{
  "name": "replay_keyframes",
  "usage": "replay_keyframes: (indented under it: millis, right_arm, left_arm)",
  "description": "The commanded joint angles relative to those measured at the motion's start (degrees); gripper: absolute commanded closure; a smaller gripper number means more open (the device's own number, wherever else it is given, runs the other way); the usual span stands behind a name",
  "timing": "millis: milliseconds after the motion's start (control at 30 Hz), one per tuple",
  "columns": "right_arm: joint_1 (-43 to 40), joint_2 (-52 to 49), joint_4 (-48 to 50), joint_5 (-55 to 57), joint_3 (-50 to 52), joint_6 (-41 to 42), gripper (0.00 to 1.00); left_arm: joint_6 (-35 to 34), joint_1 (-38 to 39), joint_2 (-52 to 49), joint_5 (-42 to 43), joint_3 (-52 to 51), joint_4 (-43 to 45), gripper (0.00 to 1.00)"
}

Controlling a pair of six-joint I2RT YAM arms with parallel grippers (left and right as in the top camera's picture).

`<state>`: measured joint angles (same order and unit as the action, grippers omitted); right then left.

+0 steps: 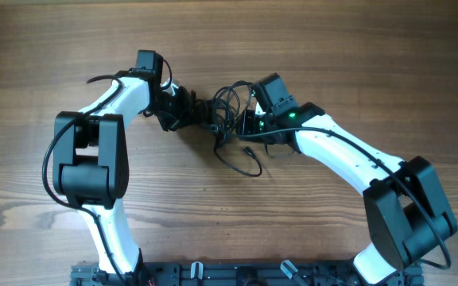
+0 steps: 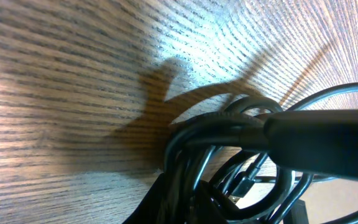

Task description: Untangle cables

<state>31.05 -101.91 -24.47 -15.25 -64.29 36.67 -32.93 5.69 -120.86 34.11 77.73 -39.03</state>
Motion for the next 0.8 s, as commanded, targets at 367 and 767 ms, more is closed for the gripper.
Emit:
replay_keyframes:
  millis: [367,767]
  right_arm:
    - [3.9,0.1,1.7,-13.4,0.2,1.1,0.62]
    - [5.0,0.1,4.0,0.5,0.2,4.1,0.71]
  left_arm:
    - [-0.6,-0.9,-1.0,-6.5,-0.5,0.1,0.9]
    - [-0.6,-0.9,-1.0,-6.5,-0.5,0.1,0.89]
